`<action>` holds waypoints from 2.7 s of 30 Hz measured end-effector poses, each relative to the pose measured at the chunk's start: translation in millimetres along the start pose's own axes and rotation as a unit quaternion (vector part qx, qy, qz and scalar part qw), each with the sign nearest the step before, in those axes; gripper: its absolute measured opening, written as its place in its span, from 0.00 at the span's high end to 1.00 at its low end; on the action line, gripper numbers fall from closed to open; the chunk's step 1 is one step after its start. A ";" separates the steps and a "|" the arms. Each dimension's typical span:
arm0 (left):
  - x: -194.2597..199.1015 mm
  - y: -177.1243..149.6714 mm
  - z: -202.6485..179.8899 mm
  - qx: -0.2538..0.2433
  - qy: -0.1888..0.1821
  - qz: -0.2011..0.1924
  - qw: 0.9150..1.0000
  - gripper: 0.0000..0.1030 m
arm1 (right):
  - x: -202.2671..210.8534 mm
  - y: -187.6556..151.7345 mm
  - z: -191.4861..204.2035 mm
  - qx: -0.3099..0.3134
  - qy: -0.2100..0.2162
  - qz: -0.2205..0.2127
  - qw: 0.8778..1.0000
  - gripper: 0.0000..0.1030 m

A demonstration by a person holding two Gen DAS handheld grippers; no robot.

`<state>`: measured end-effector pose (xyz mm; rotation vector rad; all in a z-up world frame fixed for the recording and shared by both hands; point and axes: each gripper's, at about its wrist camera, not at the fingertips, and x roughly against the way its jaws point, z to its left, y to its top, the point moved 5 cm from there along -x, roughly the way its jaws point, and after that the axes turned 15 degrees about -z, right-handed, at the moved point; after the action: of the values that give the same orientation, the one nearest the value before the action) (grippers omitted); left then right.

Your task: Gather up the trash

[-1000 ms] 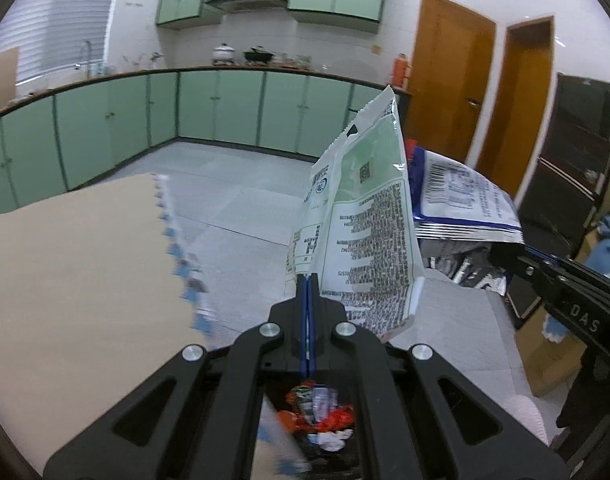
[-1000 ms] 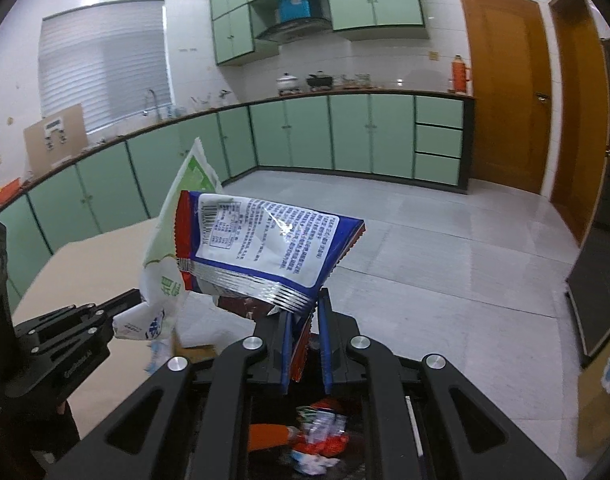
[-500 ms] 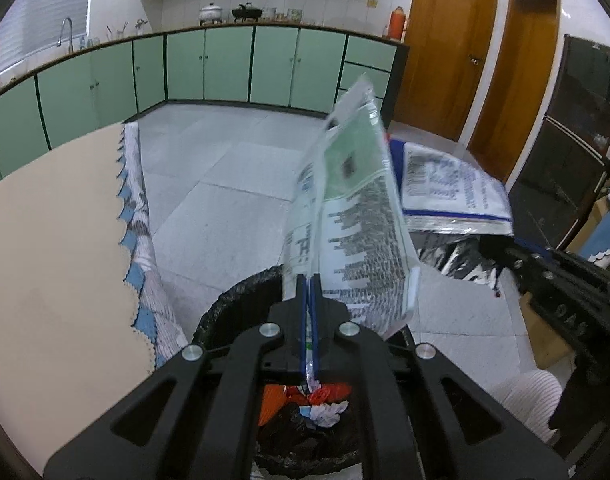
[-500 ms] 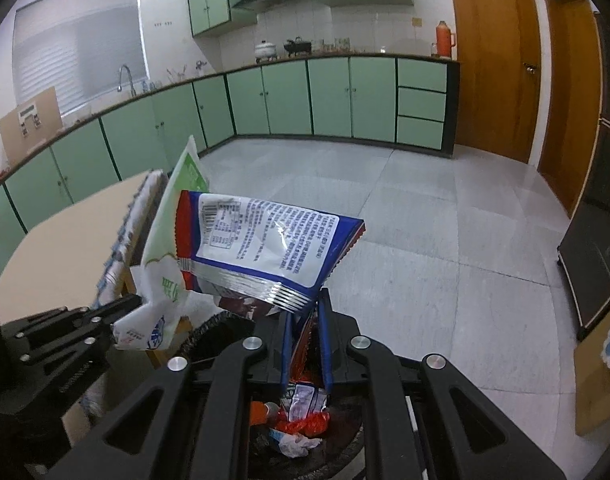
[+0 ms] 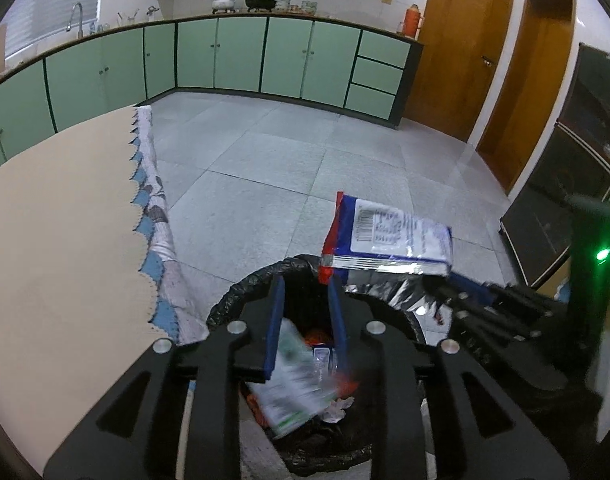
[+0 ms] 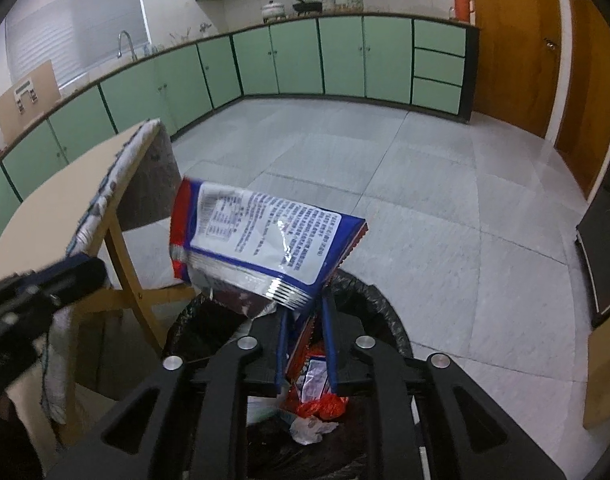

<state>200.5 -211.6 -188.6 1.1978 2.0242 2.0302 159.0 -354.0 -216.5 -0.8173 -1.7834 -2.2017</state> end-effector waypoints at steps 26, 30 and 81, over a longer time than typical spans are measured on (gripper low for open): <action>65.2 38.9 29.9 -0.014 0.045 -0.075 0.996 0.51 | 64.8 49.3 26.7 -0.001 0.040 -0.060 0.997 0.39; 77.8 43.3 28.9 -0.014 0.045 -0.085 0.995 0.42 | 84.3 61.3 32.6 0.006 0.042 -0.073 0.996 0.35; 279.7 95.1 56.0 -0.021 0.128 -0.221 0.966 0.10 | 268.3 97.0 120.9 0.060 0.138 -0.196 0.969 0.06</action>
<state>79.2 -32.2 20.1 0.4293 2.0960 2.0595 18.2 -213.6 21.1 -0.1255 -2.0412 -2.2601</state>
